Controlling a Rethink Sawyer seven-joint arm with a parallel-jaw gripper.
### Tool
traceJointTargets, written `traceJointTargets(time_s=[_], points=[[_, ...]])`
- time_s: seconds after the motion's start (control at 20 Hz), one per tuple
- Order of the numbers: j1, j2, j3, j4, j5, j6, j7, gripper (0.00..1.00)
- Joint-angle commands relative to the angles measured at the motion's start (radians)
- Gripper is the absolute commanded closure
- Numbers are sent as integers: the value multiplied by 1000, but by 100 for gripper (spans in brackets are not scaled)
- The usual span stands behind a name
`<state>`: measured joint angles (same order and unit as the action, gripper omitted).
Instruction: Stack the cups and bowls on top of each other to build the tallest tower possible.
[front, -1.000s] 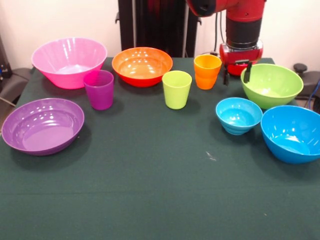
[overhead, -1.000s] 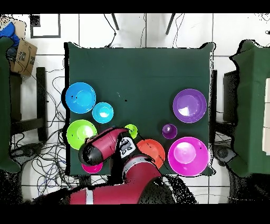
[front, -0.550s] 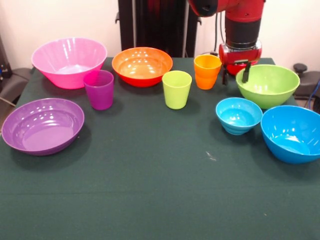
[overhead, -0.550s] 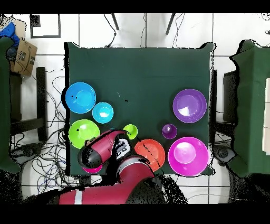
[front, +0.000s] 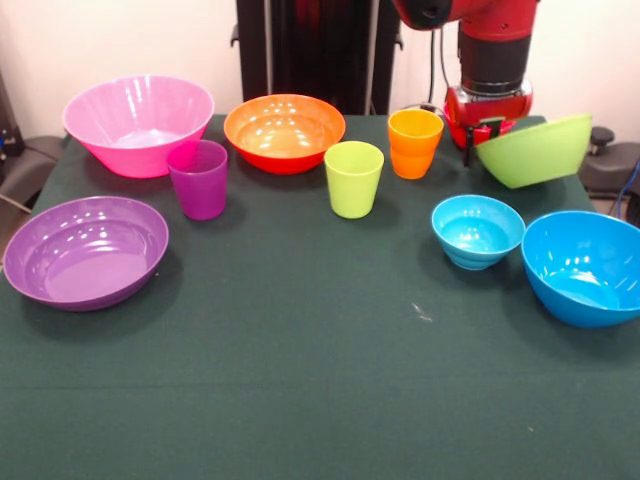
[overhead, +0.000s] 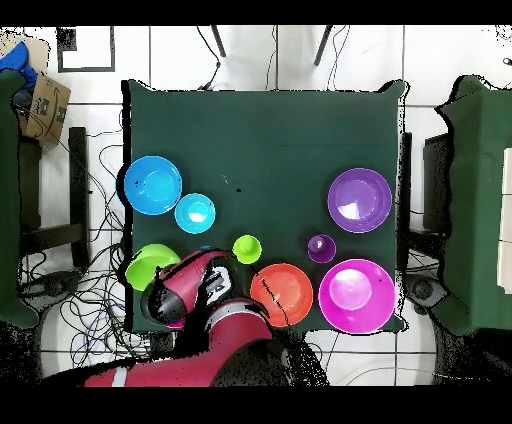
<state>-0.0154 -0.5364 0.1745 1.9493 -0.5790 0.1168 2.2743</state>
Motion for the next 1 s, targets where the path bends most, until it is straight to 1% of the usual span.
traceJointTargets(time_s=[0.05,0.25,0.7,0.9,1.0], points=[[38,38,-15,-38,-1,-13,66,100],[37,39,-18,-34,2,-11,65,100],[14,24,9,3,19,9,63,100],[7,-6,25,28,41,43,64,100],[15,-22,20,31,44,46,64,100]])
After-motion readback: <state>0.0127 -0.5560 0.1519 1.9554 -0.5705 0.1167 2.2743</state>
